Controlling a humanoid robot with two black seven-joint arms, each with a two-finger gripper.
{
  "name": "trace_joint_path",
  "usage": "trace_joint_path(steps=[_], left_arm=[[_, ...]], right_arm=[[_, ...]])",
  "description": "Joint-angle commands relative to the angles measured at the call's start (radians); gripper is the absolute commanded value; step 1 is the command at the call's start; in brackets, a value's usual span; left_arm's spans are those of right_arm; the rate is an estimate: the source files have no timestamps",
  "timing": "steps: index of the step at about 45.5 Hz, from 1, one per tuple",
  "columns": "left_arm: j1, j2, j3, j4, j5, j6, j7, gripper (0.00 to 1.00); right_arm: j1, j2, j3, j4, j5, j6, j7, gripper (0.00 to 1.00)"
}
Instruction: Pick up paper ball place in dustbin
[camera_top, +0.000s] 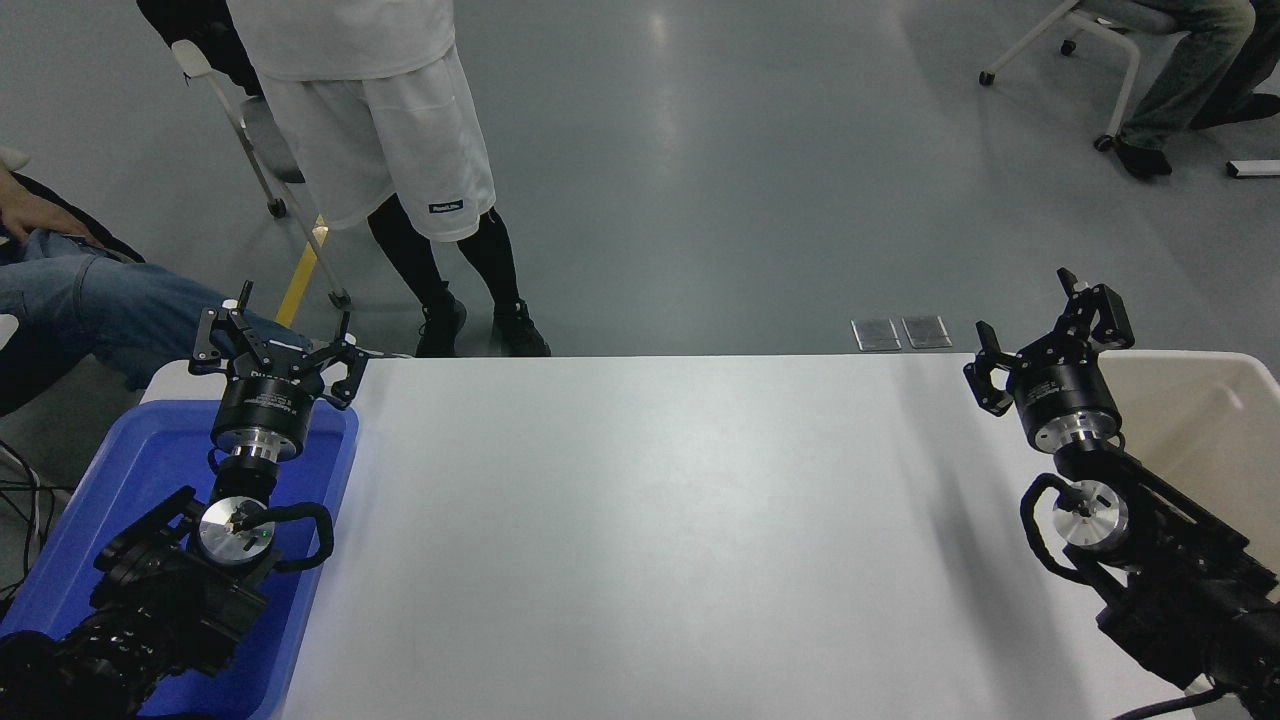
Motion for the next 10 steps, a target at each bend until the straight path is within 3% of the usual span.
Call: trace_joint_path(steps=[1, 10], left_arm=[[0.000, 0.000, 0.000, 0.000, 0.000, 0.000, 0.000, 0.99], [0.000, 0.000, 0.000, 0.000, 0.000, 0.000, 0.000, 0.99]], right_arm=[[0.002, 0.013, -0.060, 0.000, -0.020, 0.020, 0.050, 1.00], [-0.006, 0.025, -0.063, 0.005, -0.017, 0.021, 0.051, 1.00]])
